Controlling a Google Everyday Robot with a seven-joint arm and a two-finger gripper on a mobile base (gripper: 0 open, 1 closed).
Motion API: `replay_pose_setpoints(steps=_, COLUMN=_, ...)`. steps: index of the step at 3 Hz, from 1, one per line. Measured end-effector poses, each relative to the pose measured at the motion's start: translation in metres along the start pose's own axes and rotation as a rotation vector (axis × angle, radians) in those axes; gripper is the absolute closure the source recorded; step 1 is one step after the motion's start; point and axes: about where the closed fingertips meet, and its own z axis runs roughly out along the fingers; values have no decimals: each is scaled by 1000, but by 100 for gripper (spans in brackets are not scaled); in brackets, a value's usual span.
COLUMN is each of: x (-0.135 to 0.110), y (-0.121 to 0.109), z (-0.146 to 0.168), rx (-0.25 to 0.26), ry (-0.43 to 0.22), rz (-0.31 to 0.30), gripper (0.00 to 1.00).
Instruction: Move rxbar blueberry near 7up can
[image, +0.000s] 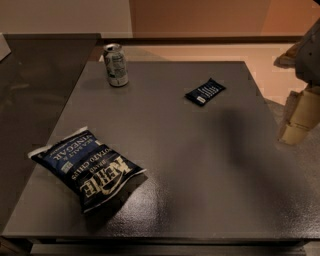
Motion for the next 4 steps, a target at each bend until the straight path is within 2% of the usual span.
replay_pose_setpoints(steps=1, x=0, y=0, z=0, rx=0, ry=0, rz=0, gripper=0)
replay_pose_setpoints(steps=2, x=-5, y=-20, z=18, rx=-20, ry=-12, rz=-31, gripper=0)
replay_pose_setpoints(steps=3, x=-17, y=-55, z=53, rx=-58, ry=-31, rz=-107, gripper=0)
replay_pose_setpoints(steps=4, x=-34, y=-90, z=86, rx=-96, ry=-44, rz=-211, gripper=0)
